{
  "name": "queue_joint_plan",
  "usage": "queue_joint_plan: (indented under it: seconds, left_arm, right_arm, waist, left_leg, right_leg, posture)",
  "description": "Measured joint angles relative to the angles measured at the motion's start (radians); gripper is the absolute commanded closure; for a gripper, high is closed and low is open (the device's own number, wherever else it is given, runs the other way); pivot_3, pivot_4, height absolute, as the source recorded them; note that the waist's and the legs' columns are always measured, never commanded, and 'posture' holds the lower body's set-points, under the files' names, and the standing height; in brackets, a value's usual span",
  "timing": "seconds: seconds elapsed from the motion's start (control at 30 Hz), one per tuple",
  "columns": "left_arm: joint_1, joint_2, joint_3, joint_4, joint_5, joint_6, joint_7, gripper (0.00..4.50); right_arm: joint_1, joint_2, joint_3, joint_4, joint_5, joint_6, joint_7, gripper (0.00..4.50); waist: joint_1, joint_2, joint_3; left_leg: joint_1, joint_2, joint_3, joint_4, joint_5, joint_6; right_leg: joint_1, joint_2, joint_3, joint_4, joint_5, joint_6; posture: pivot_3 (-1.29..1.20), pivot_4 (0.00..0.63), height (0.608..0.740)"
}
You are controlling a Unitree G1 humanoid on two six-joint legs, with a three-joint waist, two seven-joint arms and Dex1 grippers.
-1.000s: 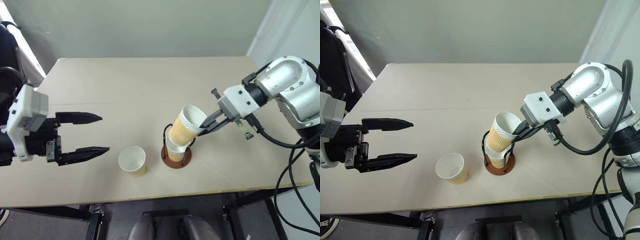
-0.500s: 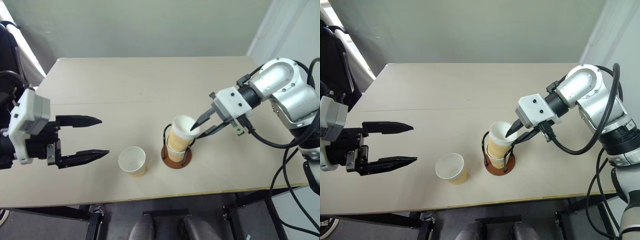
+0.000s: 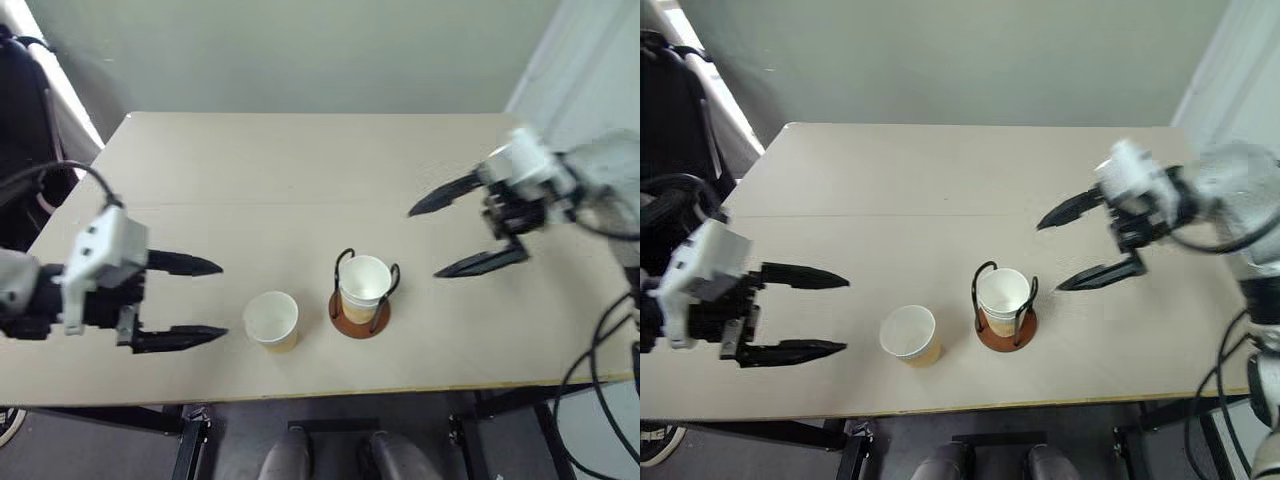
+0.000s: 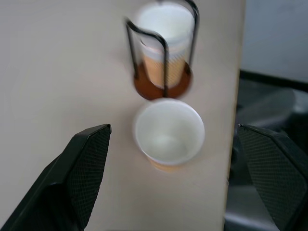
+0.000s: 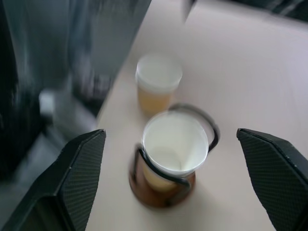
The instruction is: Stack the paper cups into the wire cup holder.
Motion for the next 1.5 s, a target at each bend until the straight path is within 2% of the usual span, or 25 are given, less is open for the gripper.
queue_joint_plan:
  seconds: [0.17, 0.27, 0.43, 0.6, 0.73, 1.03, 1.07, 1.23, 1.33, 1.5]
  left_arm:
    - [-0.123, 0.020, -0.226, 0.040, 0.118, -0.095, -0.030, 0.00]
    - [-0.221, -0.013, -0.353, 0.075, 0.175, -0.129, -0.044, 0.00]
    - [-0.339, -0.063, -0.515, 0.120, 0.240, -0.156, -0.100, 0.00]
    - [-0.364, -0.072, -0.596, 0.149, 0.307, -0.191, -0.156, 0.00]
    - [-0.379, -0.088, -0.641, 0.152, 0.354, -0.213, -0.179, 0.86]
    - [-0.393, -0.133, -0.690, 0.184, 0.437, -0.255, -0.184, 4.24]
    - [-0.399, -0.134, -0.690, 0.184, 0.437, -0.258, -0.188, 4.49]
    - [-0.442, -0.146, -0.689, 0.210, 0.412, -0.258, -0.225, 4.49]
    - [-0.529, -0.177, -0.663, 0.248, 0.357, -0.243, -0.242, 4.49]
    - [-0.852, -0.260, -0.638, 0.437, 0.321, -0.256, -0.247, 4.49]
  right_arm:
    - [0.203, -0.028, -0.288, -0.201, 0.258, 0.206, -0.165, 0.02]
    - [0.256, -0.019, -0.384, -0.318, 0.385, 0.272, -0.288, 0.02]
    - [0.337, 0.004, -0.412, -0.458, 0.488, 0.320, -0.442, 0.02]
    - [0.380, 0.001, -0.431, -0.501, 0.508, 0.321, -0.513, 0.02]
    - [0.403, -0.006, -0.448, -0.516, 0.508, 0.317, -0.542, 0.00]
    - [0.417, -0.036, -0.477, -0.550, 0.520, 0.315, -0.572, 0.00]
    - [0.417, -0.037, -0.477, -0.550, 0.519, 0.314, -0.573, 0.00]
    - [0.417, -0.037, -0.477, -0.548, 0.516, 0.310, -0.575, 0.00]
    - [0.414, -0.039, -0.475, -0.543, 0.506, 0.308, -0.575, 0.00]
    - [0.404, -0.049, -0.463, -0.525, 0.474, 0.296, -0.573, 0.00]
  waist:
    - [-0.003, 0.000, 0.000]
    - [-0.008, 0.000, 0.000]
    - [-0.008, 0.000, 0.000]
    - [-0.006, 0.000, 0.000]
    - [-0.005, 0.000, 0.000]
    - [-0.003, 0.000, 0.000]
    - [-0.003, 0.000, 0.000]
    - [-0.002, 0.000, 0.000]
    - [-0.002, 0.000, 0.000]
    - [0.008, 0.000, 0.000]
  left_leg:
    - [0.002, 0.001, 0.000, -0.001, 0.000, -0.002]
    - [0.003, 0.002, 0.000, 0.000, 0.000, -0.002]
    - [0.001, 0.002, -0.001, 0.002, 0.000, -0.001]
    - [0.000, 0.002, -0.001, 0.003, -0.001, 0.001]
    - [0.000, 0.002, -0.001, 0.003, -0.002, 0.001]
    - [0.000, 0.002, -0.001, 0.004, -0.002, 0.001]
    - [0.000, 0.002, -0.001, 0.004, -0.002, 0.001]
    - [0.000, 0.002, -0.001, 0.005, -0.002, 0.002]
    - [-0.001, 0.002, -0.001, 0.006, -0.002, 0.002]
    - [-0.004, 0.001, -0.002, 0.014, -0.003, 0.005]
  right_leg:
    - [0.000, 0.002, 0.000, 0.002, -0.001, -0.001]
    - [0.000, 0.003, 0.000, 0.003, -0.001, 0.000]
    - [0.000, 0.003, 0.001, 0.001, -0.001, 0.004]
    - [0.000, 0.003, 0.002, 0.001, -0.001, 0.007]
    - [0.000, 0.003, 0.002, 0.001, -0.001, 0.008]
    - [0.001, 0.003, 0.002, 0.001, -0.001, 0.009]
    - [0.001, 0.003, 0.002, 0.001, -0.001, 0.009]
    - [0.001, 0.003, 0.002, 0.001, -0.001, 0.010]
    - [0.001, 0.003, 0.002, 0.001, -0.001, 0.011]
    - [0.002, 0.003, 0.002, 0.001, 0.002, 0.014]
  posture:
    - [0.00, 0.150, 0.740]
    - [0.00, 0.150, 0.740]
    - [0.00, 0.150, 0.740]
    - [0.00, 0.150, 0.740]
    - [0.00, 0.150, 0.740]
    - [0.00, 0.150, 0.740]
    - [0.00, 0.150, 0.740]
    - [0.00, 0.150, 0.740]
    - [0.00, 0.150, 0.740]
    - [0.00, 0.150, 0.740]
